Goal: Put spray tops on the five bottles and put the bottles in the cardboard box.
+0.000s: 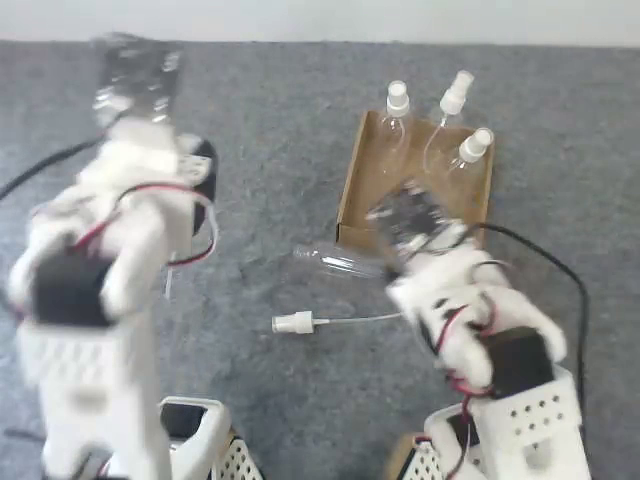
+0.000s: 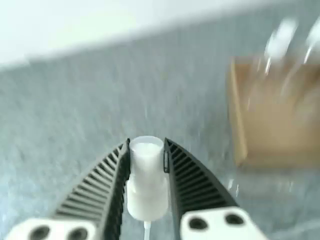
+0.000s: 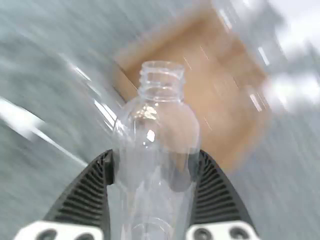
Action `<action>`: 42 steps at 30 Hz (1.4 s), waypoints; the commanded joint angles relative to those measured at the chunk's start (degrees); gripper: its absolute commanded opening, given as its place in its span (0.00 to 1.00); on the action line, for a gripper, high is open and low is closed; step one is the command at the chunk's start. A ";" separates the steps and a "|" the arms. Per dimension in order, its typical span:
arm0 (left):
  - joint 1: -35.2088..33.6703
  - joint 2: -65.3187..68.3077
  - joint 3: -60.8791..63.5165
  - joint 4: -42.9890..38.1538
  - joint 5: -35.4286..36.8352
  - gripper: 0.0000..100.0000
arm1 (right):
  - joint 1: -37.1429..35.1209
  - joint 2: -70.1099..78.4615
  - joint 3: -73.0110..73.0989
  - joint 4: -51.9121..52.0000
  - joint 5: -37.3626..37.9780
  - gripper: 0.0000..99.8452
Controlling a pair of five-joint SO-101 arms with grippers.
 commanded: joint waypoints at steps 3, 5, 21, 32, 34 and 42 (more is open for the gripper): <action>0.26 -6.15 -10.95 -2.55 9.23 0.01 | -19.82 -0.75 3.25 -16.13 -8.53 0.01; 0.35 -6.24 -12.35 -4.31 13.19 0.01 | -22.99 1.01 6.24 -21.93 -10.55 0.01; 1.32 -6.07 -7.60 -15.65 25.76 0.01 | -26.33 0.92 17.85 -41.98 -18.11 0.01; 6.59 -6.51 -0.92 -18.02 26.37 0.01 | -26.42 -5.58 24.79 -48.75 -18.02 0.01; 7.21 -6.51 -0.84 -18.20 26.29 0.01 | -26.42 -5.58 24.88 -48.66 -18.02 0.01; 6.42 -6.59 -5.85 -19.34 25.93 0.01 | -26.42 -5.58 24.97 -46.29 -18.02 0.01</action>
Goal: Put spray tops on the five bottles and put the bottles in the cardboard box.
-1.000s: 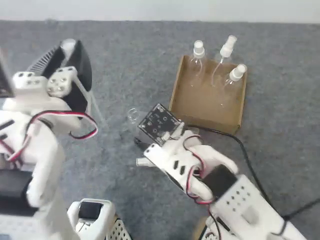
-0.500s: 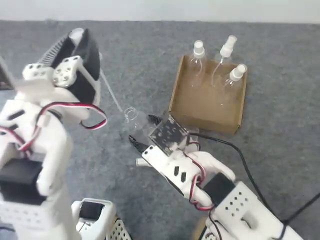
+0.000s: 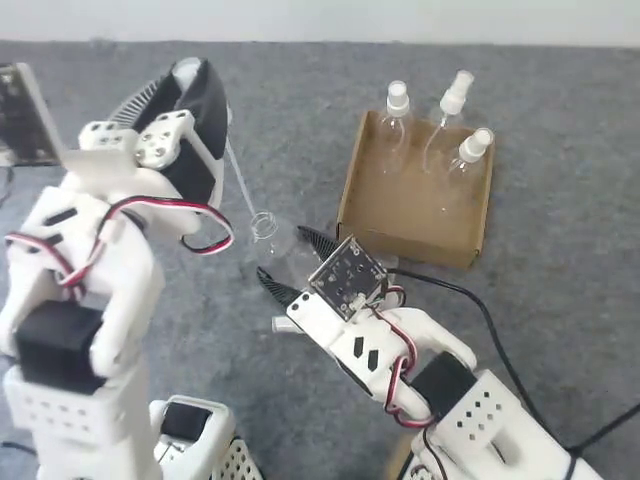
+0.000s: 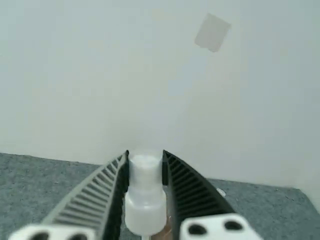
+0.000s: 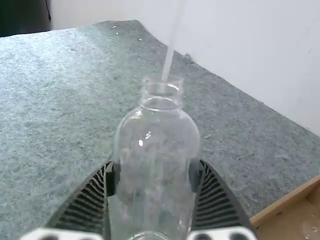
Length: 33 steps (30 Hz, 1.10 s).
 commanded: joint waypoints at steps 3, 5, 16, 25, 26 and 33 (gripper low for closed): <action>-0.18 -0.79 -4.44 0.18 0.18 0.01 | -0.31 -2.07 -0.44 0.75 -0.53 0.01; -0.09 -0.44 -4.44 1.14 0.18 0.01 | -0.22 -2.07 -0.44 0.75 -0.53 0.01; -0.09 -3.43 -6.29 1.67 0.18 0.01 | -0.22 -2.07 -0.44 0.84 -0.53 0.01; 0.09 -2.64 -4.79 2.81 0.18 0.01 | -0.22 -2.51 0.79 0.75 -0.53 0.01; 0.09 -2.29 -4.44 2.81 0.18 0.01 | -0.22 -2.51 0.79 0.75 -0.53 0.01; 0.35 -2.37 1.89 -1.32 0.26 0.01 | -0.22 -2.51 0.79 0.66 -0.53 0.01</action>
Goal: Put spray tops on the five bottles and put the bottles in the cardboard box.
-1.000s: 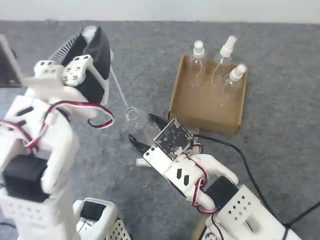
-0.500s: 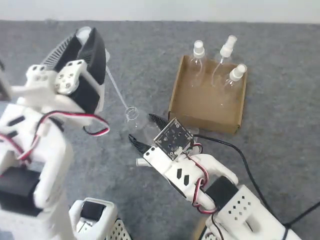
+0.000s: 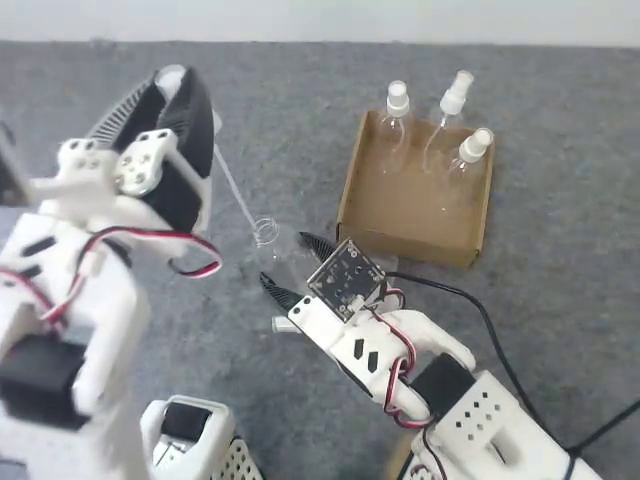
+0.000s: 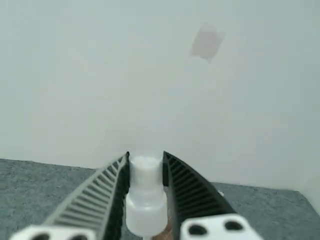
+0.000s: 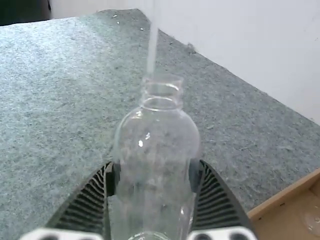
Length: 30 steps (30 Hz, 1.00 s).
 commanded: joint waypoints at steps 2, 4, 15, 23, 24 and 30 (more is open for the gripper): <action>2.29 0.88 4.79 -4.04 0.26 0.01 | -0.13 -2.07 -0.97 0.22 -0.53 0.01; 4.22 0.79 6.55 -3.87 0.26 0.01 | -0.04 -2.07 -0.97 0.22 -0.53 0.01; 5.89 -1.85 17.36 -0.26 -6.59 0.01 | 1.27 -2.07 -0.79 -0.13 -0.53 0.01; 5.89 -11.69 33.27 -4.57 -11.78 0.01 | 4.62 -1.98 -0.70 -3.12 -9.23 0.01; 5.89 -12.84 35.12 -5.80 -11.78 0.01 | 4.62 -1.89 -0.26 -4.53 -9.23 0.01; 9.41 -17.49 42.59 -8.18 -11.52 0.01 | 4.53 -2.07 3.25 -10.68 -9.23 0.01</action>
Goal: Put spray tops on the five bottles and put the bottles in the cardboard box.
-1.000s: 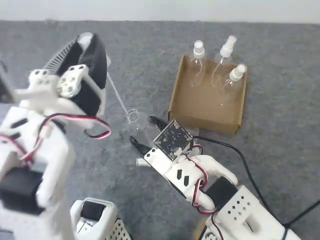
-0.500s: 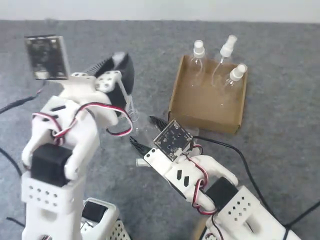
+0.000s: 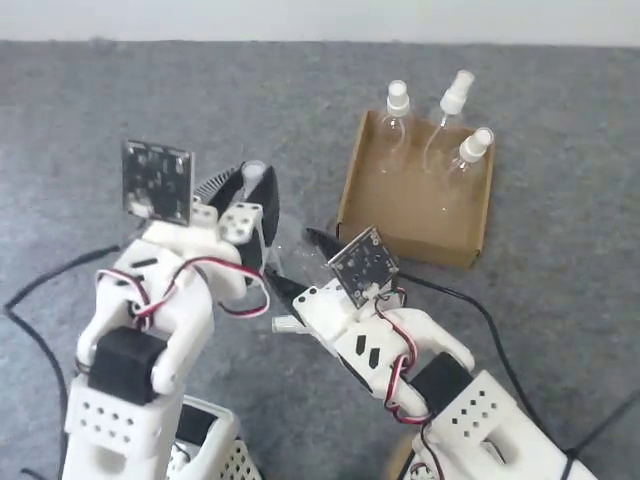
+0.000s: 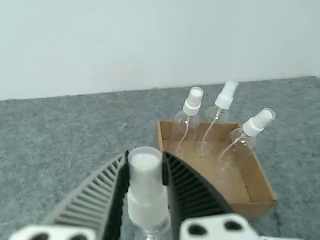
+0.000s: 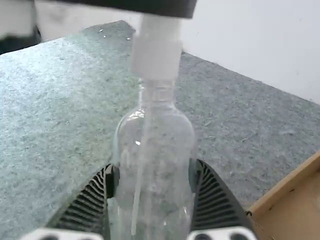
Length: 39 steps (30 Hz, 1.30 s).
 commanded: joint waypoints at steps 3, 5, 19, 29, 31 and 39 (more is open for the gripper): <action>3.16 -3.96 4.44 -0.88 -0.53 0.01 | 1.71 -2.24 -0.26 -4.00 -0.97 0.01; 2.99 -4.31 4.53 -0.88 -0.53 0.01 | 1.71 -2.24 -0.18 -4.00 -0.97 0.01; 2.90 -4.40 -6.73 -0.44 -3.25 0.19 | 2.07 -2.24 -0.09 -3.82 -0.88 0.01; -7.56 -9.93 -6.64 0.26 -6.24 0.24 | 8.57 -1.63 -5.63 -1.36 -0.79 0.01; -7.91 -14.95 -3.56 0.79 -6.24 0.24 | 9.10 -1.54 -9.05 0.40 -0.88 0.01; -7.91 -25.67 16.84 0.70 -11.43 0.24 | 8.92 9.45 -23.65 0.92 -0.88 0.01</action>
